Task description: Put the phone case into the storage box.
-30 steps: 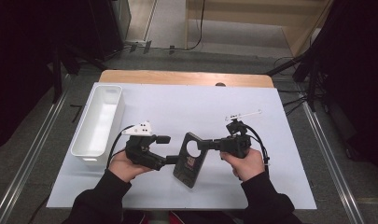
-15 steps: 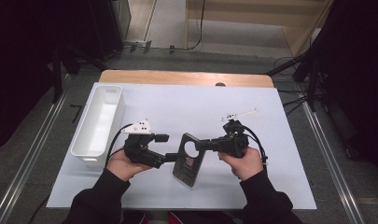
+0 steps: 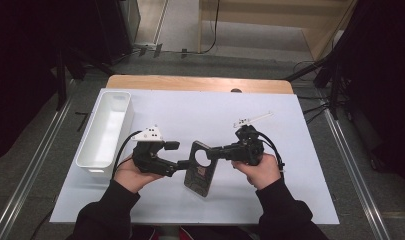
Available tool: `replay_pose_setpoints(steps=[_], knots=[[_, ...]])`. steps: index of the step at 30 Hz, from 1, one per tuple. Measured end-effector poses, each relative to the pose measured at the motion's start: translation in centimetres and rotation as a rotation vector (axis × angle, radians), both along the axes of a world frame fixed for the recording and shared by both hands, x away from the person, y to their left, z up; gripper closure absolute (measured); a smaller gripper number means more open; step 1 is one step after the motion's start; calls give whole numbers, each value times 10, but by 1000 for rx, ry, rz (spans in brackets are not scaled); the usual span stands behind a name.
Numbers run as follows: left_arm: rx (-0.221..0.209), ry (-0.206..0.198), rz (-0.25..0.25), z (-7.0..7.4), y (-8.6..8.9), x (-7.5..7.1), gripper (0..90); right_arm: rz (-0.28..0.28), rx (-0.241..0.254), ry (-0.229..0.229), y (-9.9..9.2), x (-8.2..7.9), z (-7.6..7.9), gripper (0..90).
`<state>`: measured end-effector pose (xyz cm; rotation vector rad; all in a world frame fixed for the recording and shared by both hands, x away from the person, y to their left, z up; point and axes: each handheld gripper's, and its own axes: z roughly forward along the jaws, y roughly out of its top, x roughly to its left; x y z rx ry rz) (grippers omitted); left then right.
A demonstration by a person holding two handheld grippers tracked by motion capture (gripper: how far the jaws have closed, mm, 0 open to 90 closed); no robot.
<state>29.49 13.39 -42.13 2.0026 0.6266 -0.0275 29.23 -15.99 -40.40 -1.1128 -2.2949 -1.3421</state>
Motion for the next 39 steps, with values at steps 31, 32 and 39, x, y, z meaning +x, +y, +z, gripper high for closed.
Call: replay_pose_setpoints(steps=[31, 32, 39], knots=[[38, -31, 97, 5, -18, 8, 221, 36, -9, -51, 7, 12, 11, 778], [35, -30, 98, 5, -18, 9, 233, 37, -10, -50, 7, 13, 11, 777], [35, -23, 102, 5, -24, 11, 295, 43, -11, -56, 10, 14, 12, 777]])
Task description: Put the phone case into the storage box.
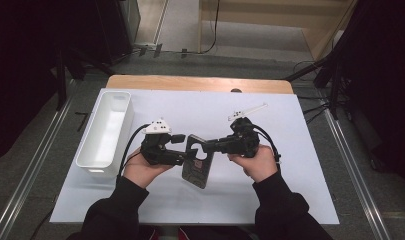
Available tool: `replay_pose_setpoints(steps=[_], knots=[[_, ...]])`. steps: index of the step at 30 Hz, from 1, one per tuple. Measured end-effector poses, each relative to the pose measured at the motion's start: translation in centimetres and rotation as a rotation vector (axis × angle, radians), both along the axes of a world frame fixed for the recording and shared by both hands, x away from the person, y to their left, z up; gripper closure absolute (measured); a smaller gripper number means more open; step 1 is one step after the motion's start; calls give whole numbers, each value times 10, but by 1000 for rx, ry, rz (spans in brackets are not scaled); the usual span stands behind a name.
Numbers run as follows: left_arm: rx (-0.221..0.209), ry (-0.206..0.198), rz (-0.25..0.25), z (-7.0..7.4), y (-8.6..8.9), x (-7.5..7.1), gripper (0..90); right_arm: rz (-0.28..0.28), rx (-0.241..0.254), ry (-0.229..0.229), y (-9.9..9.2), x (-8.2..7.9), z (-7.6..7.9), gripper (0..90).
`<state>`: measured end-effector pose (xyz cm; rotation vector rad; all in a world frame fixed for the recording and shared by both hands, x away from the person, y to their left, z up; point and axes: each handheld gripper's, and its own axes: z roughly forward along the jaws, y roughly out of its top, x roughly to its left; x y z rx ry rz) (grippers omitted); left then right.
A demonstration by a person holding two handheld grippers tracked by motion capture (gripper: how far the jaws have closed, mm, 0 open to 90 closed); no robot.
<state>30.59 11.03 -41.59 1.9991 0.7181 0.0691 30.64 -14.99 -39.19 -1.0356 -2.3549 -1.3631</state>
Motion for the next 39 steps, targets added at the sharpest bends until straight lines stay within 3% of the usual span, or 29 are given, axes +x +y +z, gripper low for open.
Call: replay_pose_setpoints(steps=[22, 39], knots=[[7, -8, 30, -2, -3, 5, 450, 17, 17, -22, 3, 2, 4, 777], [0, -10, 16, 1, -5, 2, 684, 13, 8, -26, 5, 1, 4, 777]])
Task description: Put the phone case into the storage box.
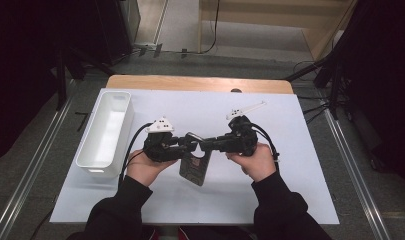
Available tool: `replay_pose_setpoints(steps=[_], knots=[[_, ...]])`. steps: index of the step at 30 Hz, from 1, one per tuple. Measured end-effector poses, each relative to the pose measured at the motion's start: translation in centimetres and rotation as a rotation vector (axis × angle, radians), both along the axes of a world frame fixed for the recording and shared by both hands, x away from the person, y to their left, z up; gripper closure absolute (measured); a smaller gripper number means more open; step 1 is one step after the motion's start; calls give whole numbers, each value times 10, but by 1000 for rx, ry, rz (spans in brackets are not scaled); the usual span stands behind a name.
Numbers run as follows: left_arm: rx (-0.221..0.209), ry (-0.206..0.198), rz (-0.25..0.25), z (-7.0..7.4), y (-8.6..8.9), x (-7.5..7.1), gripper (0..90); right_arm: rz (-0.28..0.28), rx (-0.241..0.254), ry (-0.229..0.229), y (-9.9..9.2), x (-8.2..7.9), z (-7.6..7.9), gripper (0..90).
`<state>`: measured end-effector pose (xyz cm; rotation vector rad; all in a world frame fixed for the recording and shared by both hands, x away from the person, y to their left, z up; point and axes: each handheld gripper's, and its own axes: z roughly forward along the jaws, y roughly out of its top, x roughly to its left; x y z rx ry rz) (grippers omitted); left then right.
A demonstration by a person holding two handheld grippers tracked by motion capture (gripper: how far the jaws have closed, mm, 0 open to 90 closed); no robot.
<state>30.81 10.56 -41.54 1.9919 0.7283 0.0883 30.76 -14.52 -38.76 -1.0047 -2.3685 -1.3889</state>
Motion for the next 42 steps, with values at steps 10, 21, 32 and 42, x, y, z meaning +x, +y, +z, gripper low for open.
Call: replay_pose_setpoints(steps=[10, 21, 32, 42], knots=[[-1, 3, 1, 1, 0, -1, 704, -6, 2, -2, 0, 0, 0, 777], [-9, 13, 1, 1, 0, 0, 715, -10, 4, -4, 0, 0, 0, 774], [-9, 15, -7, 3, 1, 0, 719, -12, 3, -11, 0, 0, 1, 761], [-18, 11, -11, 4, 1, -1, 719, -16, -4, -31, 1, -1, 1, 716]])
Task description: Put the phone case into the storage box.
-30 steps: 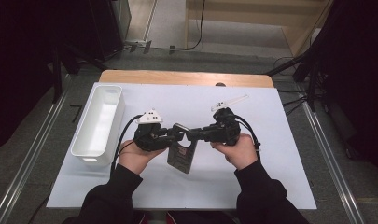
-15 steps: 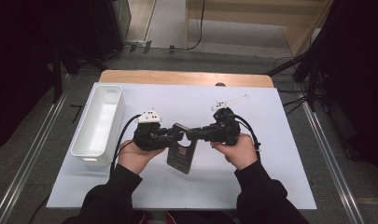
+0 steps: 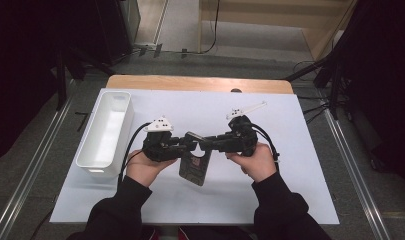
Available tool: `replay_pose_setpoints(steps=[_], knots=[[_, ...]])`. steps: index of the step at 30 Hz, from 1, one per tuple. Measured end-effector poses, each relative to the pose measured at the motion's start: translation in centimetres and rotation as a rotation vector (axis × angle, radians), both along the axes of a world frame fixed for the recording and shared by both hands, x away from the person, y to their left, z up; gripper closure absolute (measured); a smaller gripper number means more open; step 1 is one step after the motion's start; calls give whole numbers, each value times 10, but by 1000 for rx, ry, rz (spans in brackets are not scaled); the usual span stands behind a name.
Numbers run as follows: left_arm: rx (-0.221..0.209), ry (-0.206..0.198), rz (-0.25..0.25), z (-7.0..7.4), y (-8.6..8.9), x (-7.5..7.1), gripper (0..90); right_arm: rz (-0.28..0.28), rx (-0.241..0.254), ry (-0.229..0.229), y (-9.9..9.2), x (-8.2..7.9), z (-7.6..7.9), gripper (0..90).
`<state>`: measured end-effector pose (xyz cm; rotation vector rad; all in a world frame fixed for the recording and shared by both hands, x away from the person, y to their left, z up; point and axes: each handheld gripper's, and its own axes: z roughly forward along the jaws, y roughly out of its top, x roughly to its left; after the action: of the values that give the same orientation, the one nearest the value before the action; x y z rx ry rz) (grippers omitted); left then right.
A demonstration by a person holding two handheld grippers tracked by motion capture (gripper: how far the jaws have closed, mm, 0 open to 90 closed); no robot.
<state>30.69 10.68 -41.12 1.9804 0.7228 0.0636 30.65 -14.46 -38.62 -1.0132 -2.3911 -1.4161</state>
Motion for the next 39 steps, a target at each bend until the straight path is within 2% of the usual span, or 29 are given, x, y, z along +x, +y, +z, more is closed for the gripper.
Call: replay_pose_setpoints(steps=[2, 8, 13, 20, 27, 32, 39], knots=[[-1, -1, -1, 0, 0, 0, 719, -8, -4, -8, 0, 0, 0, 696], [4, -5, 3, 1, 1, 0, 719, -14, 10, 4, -1, -1, 0, 542], [-3, -6, 13, 2, 3, 1, 718, -13, 15, -8, -3, -2, 1, 496], [-8, -4, 23, 5, 9, 3, 717, 1, -4, -13, -5, -4, -1, 411], [-6, -4, 35, 7, 14, 5, 717, 17, -25, -42, -7, -8, -5, 373], [-3, -1, 39, 9, 17, 5, 716, 27, -52, -99, -9, -11, -10, 352], [-6, -4, 44, 11, 20, 5, 717, 32, -83, -115, -13, -13, -19, 330]])
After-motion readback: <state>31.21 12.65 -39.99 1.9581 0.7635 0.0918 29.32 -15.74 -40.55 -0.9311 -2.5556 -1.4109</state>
